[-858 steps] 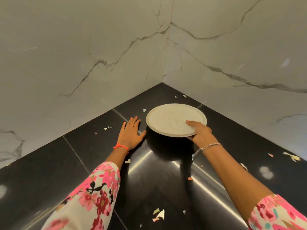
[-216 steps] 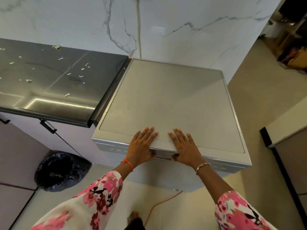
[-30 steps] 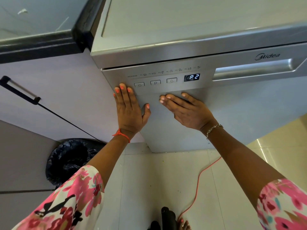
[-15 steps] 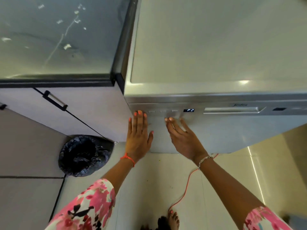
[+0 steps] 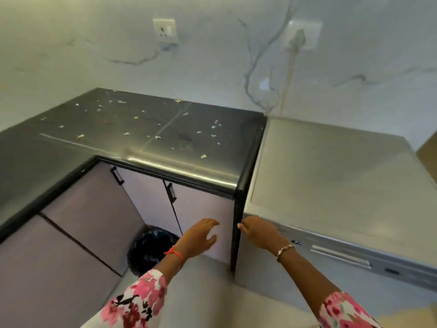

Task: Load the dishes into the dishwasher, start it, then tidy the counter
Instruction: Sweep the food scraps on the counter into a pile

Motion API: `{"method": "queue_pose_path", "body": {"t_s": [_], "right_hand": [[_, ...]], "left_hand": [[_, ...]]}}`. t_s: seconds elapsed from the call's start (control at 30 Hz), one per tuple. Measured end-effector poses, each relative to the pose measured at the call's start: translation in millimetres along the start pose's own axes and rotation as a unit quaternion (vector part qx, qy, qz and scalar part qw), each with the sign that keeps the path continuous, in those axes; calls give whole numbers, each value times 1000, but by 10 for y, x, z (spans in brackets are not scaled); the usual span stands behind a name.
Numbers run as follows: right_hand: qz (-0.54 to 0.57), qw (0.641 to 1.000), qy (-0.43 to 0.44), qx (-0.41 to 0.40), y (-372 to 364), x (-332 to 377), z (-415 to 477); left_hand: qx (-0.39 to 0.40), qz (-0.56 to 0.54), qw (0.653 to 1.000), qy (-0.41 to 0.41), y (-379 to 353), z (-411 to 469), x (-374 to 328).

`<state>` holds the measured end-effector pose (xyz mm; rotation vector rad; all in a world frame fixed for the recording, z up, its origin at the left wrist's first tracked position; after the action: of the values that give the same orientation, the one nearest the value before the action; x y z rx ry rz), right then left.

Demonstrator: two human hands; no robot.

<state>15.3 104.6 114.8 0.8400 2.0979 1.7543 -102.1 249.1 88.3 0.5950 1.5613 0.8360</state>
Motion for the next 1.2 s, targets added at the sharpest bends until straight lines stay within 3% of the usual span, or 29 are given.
{"method": "queue_pose_path", "body": {"t_s": [0.27, 0.47, 0.63, 0.83, 0.9, 1.0, 1.07, 1.13, 1.2], "right_hand": [[94, 985, 1, -142, 850, 367, 938], [177, 966, -118, -146, 702, 299, 1925], [175, 945, -221, -166, 596, 269, 2605], [159, 895, -377, -177, 405, 823, 3289], [156, 911, -343, -165, 396, 1068, 3548], [208, 959, -140, -135, 468, 1378, 3905], [276, 947, -61, -151, 581, 1370, 4050], [286, 922, -110, -236, 739, 1096, 4114], [224, 910, -197, -287, 851, 675, 4089]], "left_hand": [[-113, -67, 991, -4, 1030, 660, 551], [-160, -80, 982, 56, 1725, 1273, 1433], [-186, -72, 978, 61, 2200, 1643, 2171], [-195, -91, 972, 91, 2417, 1920, 2634], [-210, -79, 970, 96, 2374, 1980, 2708], [-229, -38, 967, 103, 2336, 2027, 2736], [-227, -30, 968, 100, 2313, 2035, 2754], [-220, -21, 971, 91, 2284, 2024, 2790], [-227, -15, 970, 90, 2287, 2035, 2826]]}}
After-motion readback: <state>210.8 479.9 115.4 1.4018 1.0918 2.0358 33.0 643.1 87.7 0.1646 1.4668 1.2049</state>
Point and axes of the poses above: each hand's wrist, its own z-axis towards the middle knuckle, its own y-axis out of the back of the hand, x = y × z, the point moved 3 cm from there along z, towards the middle knuckle, and after that the axes turned 11 degrees about -z, right-handed, at the moved point
